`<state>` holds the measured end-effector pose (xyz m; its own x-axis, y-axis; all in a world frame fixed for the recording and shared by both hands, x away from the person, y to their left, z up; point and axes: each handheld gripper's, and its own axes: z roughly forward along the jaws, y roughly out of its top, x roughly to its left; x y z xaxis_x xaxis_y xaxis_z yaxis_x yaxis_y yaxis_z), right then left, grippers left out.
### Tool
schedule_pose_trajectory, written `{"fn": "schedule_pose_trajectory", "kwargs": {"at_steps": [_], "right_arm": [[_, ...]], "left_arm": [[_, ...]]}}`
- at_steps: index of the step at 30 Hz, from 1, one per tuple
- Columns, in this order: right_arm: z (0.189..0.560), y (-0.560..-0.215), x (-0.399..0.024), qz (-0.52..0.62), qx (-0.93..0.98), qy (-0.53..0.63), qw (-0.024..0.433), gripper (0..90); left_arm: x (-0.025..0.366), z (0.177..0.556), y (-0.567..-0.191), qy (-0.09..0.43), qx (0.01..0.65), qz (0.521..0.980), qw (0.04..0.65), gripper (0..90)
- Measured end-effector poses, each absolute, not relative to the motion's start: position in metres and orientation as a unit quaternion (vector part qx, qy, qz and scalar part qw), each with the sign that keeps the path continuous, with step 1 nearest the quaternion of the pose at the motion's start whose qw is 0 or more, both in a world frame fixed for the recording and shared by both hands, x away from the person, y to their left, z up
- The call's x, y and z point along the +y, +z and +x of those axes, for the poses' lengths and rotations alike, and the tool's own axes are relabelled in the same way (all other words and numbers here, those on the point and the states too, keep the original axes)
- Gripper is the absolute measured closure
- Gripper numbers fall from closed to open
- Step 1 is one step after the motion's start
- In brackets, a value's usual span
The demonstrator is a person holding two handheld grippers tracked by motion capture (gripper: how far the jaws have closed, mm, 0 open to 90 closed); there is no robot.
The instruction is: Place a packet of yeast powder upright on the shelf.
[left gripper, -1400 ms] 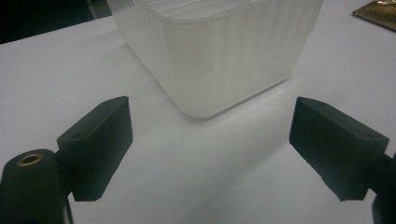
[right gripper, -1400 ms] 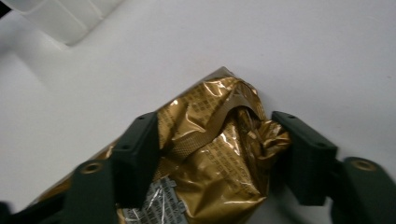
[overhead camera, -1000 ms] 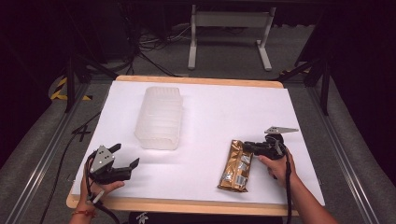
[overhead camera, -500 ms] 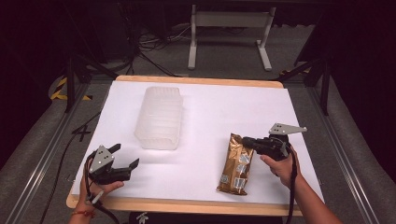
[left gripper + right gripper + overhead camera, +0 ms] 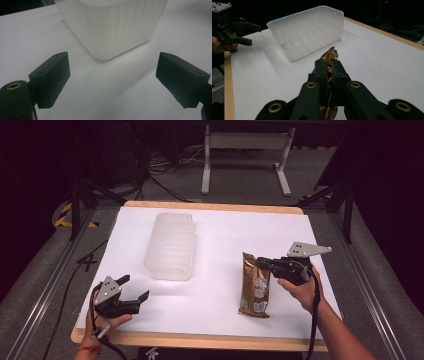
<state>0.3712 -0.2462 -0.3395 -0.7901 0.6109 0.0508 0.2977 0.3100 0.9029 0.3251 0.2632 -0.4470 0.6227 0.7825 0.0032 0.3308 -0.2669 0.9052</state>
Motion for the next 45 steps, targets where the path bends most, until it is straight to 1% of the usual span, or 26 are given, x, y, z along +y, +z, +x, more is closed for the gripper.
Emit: {"fn": "schedule_pose_trajectory", "kwargs": {"at_steps": [15,22,29,37,45], "right_arm": [[0.383,-0.309,-0.234,0.246,0.796,0.524,0.177,86.2],[0.394,-0.291,-0.225,0.227,0.787,0.538,0.202,86.2],[0.407,-0.280,-0.210,0.209,0.787,0.546,0.199,86.2],[0.424,-0.260,-0.179,0.182,0.780,0.565,0.200,86.3],[0.440,-0.256,-0.154,0.169,0.779,0.574,0.190,86.3]], "left_arm": [[0.266,0.322,-0.445,0.240,0.373,0.749,0.492,12.2],[0.266,0.320,-0.445,0.246,0.379,0.748,0.486,12.1],[0.266,0.320,-0.446,0.242,0.383,0.750,0.482,11.6],[0.266,0.319,-0.447,0.237,0.379,0.754,0.482,10.1],[0.265,0.319,-0.448,0.240,0.379,0.755,0.478,10.0]]}}
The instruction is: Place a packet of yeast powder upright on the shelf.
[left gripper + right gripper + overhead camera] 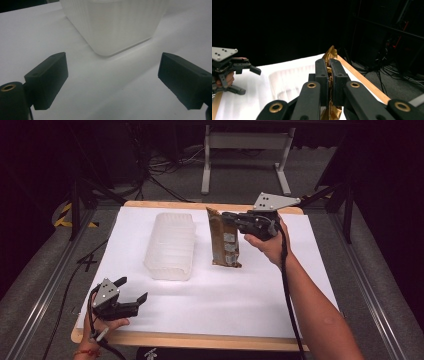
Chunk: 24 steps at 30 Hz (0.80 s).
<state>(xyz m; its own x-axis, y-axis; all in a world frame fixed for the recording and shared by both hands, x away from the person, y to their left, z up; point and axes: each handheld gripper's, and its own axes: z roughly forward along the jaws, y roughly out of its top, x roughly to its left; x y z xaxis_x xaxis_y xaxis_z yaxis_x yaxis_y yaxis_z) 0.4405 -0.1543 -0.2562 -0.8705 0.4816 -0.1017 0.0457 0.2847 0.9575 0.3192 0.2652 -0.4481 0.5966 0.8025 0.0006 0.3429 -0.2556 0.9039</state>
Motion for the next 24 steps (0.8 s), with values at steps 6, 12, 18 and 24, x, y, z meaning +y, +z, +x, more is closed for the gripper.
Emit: {"fn": "schedule_pose_trajectory", "kwargs": {"at_steps": [6,12,18,24], "right_arm": [[0.457,-0.257,-0.132,0.162,0.773,0.589,0.174,86.3],[0.469,-0.257,-0.111,0.162,0.771,0.588,0.183,86.2],[0.484,-0.256,-0.089,0.157,0.770,0.589,0.187,86.3],[0.496,-0.264,-0.073,0.163,0.770,0.590,0.182,86.3]], "left_arm": [[0.264,0.319,-0.448,0.238,0.376,0.756,0.480,10.0],[0.265,0.318,-0.447,0.236,0.374,0.755,0.484,10.0],[0.264,0.318,-0.448,0.232,0.370,0.759,0.482,10.2],[0.263,0.318,-0.448,0.229,0.367,0.760,0.485,10.4]]}}
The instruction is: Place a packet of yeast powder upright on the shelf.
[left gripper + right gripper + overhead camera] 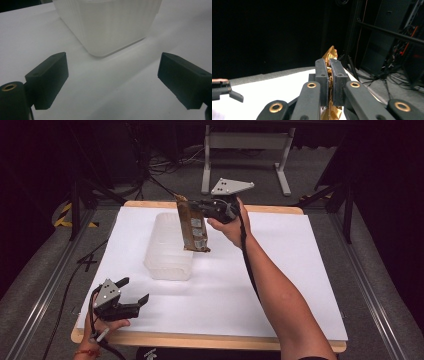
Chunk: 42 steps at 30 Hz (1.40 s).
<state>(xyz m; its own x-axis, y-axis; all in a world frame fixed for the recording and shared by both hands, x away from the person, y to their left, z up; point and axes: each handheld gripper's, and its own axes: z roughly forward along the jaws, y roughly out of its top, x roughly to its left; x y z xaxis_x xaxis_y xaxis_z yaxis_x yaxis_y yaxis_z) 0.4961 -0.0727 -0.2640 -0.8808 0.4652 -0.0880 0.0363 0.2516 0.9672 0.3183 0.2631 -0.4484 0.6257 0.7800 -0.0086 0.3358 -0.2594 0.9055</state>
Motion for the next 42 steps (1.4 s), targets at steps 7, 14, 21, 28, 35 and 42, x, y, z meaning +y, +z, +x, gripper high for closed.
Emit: {"fn": "schedule_pose_trajectory", "kwargs": {"at_steps": [7,14,21,28,35,42], "right_arm": [[0.509,-0.267,-0.059,0.173,0.767,0.588,0.189,86.3],[0.515,-0.271,-0.040,0.170,0.776,0.577,0.191,86.2],[0.520,-0.282,-0.026,0.172,0.783,0.567,0.191,86.2],[0.526,-0.289,-0.020,0.183,0.775,0.577,0.182,86.2],[0.526,-0.290,-0.009,0.181,0.769,0.584,0.187,86.2],[0.521,-0.298,-0.006,0.179,0.764,0.595,0.171,86.1]], "left_arm": [[0.263,0.317,-0.448,0.227,0.363,0.760,0.489,10.4],[0.265,0.316,-0.447,0.229,0.362,0.757,0.493,10.4],[0.265,0.315,-0.447,0.230,0.360,0.756,0.497,10.4],[0.265,0.315,-0.446,0.229,0.358,0.756,0.498,10.5],[0.266,0.316,-0.447,0.225,0.358,0.757,0.497,10.4],[0.266,0.316,-0.446,0.226,0.358,0.755,0.501,10.2]]}}
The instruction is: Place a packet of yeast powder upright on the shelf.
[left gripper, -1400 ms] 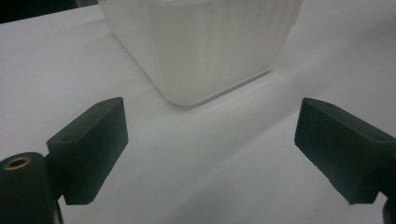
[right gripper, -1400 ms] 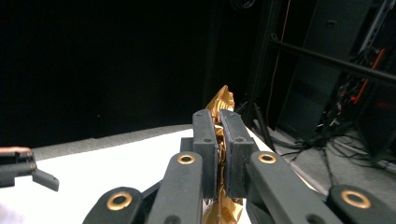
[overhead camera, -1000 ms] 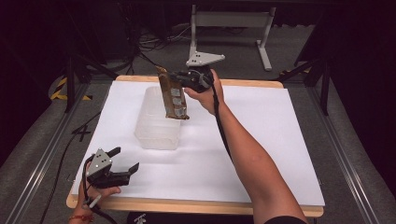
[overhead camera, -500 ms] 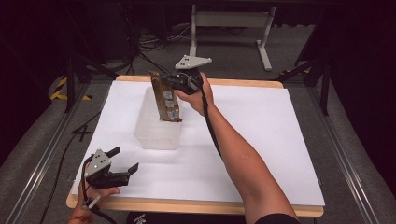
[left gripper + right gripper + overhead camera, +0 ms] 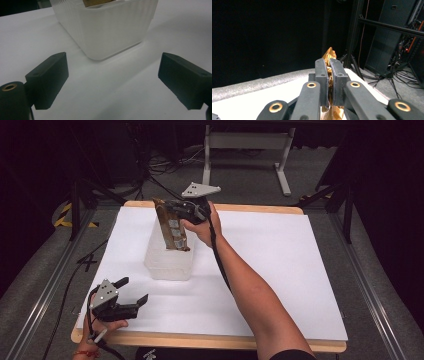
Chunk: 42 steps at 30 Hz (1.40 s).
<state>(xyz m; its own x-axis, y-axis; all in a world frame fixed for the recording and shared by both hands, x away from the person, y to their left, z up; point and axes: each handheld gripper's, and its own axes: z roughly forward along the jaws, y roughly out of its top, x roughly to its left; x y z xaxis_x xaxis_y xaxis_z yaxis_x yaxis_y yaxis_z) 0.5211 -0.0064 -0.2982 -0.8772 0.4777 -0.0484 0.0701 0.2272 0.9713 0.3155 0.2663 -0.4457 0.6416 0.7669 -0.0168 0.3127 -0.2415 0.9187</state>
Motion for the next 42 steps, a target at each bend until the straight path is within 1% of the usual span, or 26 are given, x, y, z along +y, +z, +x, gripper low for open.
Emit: {"fn": "schedule_pose_trajectory", "kwargs": {"at_steps": [7,11,12,17,21,33,37,42], "right_arm": [[0.517,-0.310,-0.009,0.164,0.784,0.575,0.165,85.7],[0.514,-0.318,-0.009,0.162,0.783,0.578,0.162,85.7],[0.514,-0.320,-0.010,0.162,0.781,0.583,0.153,85.7],[0.510,-0.327,-0.009,0.157,0.786,0.577,0.156,85.7],[0.509,-0.336,-0.011,0.157,0.786,0.579,0.147,85.6],[0.508,-0.339,-0.027,0.168,0.782,0.583,0.143,85.4],[0.507,-0.339,-0.032,0.169,0.787,0.572,0.157,85.1],[0.508,-0.338,-0.035,0.170,0.790,0.568,0.154,84.3]], "left_arm": [[0.267,0.315,-0.446,0.227,0.360,0.754,0.500,10.2],[0.267,0.316,-0.446,0.227,0.358,0.755,0.500,10.2],[0.267,0.316,-0.447,0.229,0.359,0.755,0.499,10.2],[0.266,0.316,-0.447,0.226,0.359,0.756,0.499,10.2],[0.266,0.316,-0.447,0.225,0.360,0.755,0.500,10.2],[0.266,0.315,-0.448,0.226,0.361,0.758,0.495,10.2],[0.266,0.315,-0.448,0.226,0.362,0.758,0.494,10.2],[0.266,0.316,-0.448,0.224,0.363,0.758,0.493,10.2]]}}
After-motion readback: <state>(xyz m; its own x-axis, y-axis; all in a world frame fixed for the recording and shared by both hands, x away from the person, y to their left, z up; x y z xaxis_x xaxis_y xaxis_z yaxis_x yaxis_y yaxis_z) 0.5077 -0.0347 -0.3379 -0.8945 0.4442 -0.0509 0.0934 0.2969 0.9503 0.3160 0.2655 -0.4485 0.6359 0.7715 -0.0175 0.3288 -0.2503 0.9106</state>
